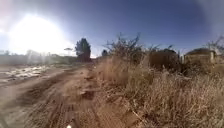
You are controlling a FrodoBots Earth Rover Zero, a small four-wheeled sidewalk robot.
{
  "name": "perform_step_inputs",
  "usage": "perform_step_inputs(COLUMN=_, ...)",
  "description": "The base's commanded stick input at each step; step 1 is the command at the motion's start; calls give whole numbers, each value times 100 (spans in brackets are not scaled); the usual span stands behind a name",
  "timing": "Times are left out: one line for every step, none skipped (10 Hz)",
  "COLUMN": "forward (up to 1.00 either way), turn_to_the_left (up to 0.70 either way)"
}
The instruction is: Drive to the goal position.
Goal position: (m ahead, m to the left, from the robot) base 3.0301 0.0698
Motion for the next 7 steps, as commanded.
perform_step_inputs(forward=50, turn_to_the_left=50)
perform_step_inputs(forward=50, turn_to_the_left=50)
perform_step_inputs(forward=50, turn_to_the_left=50)
perform_step_inputs(forward=50, turn_to_the_left=47)
perform_step_inputs(forward=50, turn_to_the_left=37)
perform_step_inputs(forward=50, turn_to_the_left=33)
perform_step_inputs(forward=50, turn_to_the_left=38)
